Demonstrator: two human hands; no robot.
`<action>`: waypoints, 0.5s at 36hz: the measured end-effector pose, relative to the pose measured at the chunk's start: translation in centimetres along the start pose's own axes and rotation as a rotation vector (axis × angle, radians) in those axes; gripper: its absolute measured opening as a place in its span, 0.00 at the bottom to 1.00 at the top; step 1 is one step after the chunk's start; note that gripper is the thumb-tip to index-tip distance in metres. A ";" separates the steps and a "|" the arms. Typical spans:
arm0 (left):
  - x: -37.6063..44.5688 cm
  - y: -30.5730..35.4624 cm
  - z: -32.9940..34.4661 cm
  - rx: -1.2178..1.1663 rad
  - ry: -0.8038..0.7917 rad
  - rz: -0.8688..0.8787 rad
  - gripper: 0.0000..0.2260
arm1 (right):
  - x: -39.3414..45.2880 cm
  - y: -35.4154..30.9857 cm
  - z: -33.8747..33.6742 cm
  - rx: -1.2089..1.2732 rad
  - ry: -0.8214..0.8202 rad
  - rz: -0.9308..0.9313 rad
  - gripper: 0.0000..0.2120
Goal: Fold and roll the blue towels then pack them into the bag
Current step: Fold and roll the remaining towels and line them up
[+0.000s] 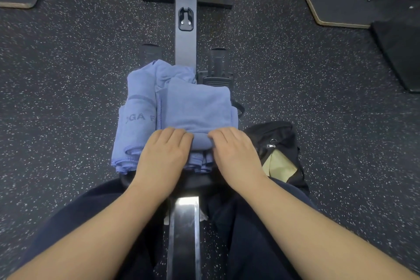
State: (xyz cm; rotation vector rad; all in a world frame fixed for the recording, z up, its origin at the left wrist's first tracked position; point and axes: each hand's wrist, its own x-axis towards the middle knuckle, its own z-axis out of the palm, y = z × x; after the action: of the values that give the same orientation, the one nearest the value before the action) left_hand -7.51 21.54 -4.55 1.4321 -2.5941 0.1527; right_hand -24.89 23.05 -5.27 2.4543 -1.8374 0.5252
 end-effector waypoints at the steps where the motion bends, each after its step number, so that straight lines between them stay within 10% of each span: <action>1: 0.0 0.0 0.0 -0.002 0.008 -0.002 0.12 | 0.0 0.1 -0.1 0.009 0.003 0.001 0.12; 18: -0.9 0.2 -0.9 -0.123 0.077 -0.016 0.17 | -1.1 0.4 -1.8 0.068 -0.060 0.015 0.11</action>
State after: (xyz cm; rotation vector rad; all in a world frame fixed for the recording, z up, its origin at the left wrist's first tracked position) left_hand -7.12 22.56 -3.80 1.3768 -2.4832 0.0440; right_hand -25.98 24.35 -3.93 2.5282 -1.8926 0.5290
